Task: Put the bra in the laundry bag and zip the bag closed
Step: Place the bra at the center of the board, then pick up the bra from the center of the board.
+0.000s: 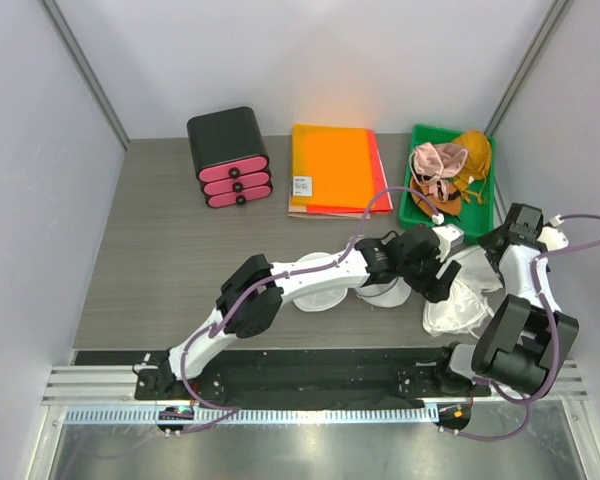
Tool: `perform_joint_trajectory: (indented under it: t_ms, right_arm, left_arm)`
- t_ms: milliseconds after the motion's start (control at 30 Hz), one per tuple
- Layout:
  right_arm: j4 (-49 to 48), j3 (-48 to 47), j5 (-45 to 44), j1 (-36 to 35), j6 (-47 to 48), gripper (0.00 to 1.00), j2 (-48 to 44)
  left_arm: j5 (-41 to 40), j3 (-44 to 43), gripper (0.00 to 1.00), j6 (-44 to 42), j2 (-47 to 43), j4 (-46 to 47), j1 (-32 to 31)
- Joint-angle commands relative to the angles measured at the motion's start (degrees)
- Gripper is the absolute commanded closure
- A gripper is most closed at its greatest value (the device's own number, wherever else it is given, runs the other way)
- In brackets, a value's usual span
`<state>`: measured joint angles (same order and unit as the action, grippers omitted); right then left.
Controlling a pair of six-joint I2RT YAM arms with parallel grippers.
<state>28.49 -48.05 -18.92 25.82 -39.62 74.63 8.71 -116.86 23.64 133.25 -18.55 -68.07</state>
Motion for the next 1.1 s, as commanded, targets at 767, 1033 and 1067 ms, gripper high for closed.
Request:
perform_joint_trajectory:
  t_ms: [767,1033,1067]
  right_arm:
    - [-6.17,12.10,7.23,4.93,3.67,0.05,-12.93]
    - [-12.03,16.49,18.11,10.38,5.25,0.06,-11.35]
    - [-13.27,17.46,20.74,11.43,4.99,0.06,-11.09]
  left_arm:
    - [3.33,-11.37,0.21,-2.90,10.01,-5.80,2.42]
    - [6.75,-9.35,0.21,-2.02,5.18,-4.57,2.42]
    - [7.37,-9.53,0.21,-1.84,4.57,-4.57,2.42]
